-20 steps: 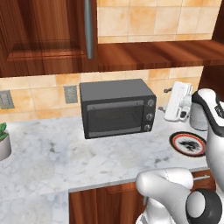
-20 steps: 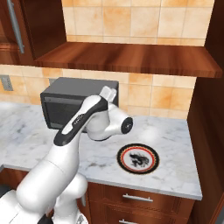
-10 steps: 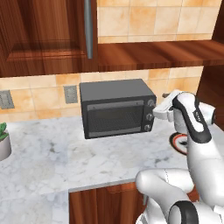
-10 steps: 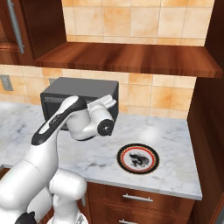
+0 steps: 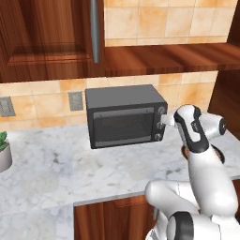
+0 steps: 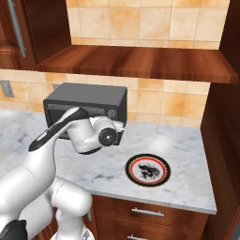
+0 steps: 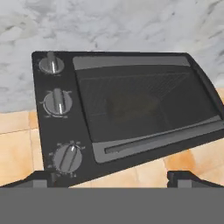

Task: Pull the toaster oven rack outwards. Pick up the baguette from the plate and place it on the toaster oven rack. Close the toaster oven door fully and set the temperature to the lowest setting.

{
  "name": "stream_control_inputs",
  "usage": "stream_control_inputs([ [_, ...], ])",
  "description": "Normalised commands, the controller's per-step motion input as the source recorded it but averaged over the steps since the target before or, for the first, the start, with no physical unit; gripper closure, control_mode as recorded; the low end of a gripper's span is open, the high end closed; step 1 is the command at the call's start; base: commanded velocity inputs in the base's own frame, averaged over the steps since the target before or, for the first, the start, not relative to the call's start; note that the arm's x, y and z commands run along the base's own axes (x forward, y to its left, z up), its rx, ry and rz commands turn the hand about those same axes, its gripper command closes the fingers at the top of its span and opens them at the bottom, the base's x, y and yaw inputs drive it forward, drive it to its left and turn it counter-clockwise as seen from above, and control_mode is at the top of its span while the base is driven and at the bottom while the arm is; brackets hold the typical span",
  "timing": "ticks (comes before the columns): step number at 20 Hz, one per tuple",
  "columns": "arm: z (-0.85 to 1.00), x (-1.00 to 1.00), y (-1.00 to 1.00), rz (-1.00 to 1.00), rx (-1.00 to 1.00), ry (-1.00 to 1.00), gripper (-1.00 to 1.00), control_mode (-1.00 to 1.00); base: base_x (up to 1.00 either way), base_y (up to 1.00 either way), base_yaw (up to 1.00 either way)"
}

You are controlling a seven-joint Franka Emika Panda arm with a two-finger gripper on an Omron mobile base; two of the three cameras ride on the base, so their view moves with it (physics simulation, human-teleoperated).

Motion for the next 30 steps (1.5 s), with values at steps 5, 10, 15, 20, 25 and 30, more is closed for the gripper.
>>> stream_control_inputs([
  [5, 0.37, -0.40, -0.09, -0.33, 0.71, 0.20, -1.00, -1.00, 0.00, 0.00, 0.00],
  [10, 0.72, -0.02, -0.02, -0.18, 0.64, 0.12, -1.00, -1.00, 0.00, 0.00, 0.00],
  [15, 0.92, 0.08, 0.00, -0.14, 0.55, 0.27, -1.00, -1.00, 0.00, 0.00, 0.00],
  [20, 0.85, 0.23, -0.01, -0.04, 0.28, 0.43, -1.00, -1.00, 0.00, 0.00, 0.00],
  [25, 0.90, 0.05, -0.13, 0.00, 0.07, 0.46, -1.00, -1.00, 0.00, 0.00, 0.00],
  [30, 0.99, 0.00, -0.14, 0.00, 0.07, 0.34, -1.00, -1.00, 0.00, 0.00, 0.00],
])
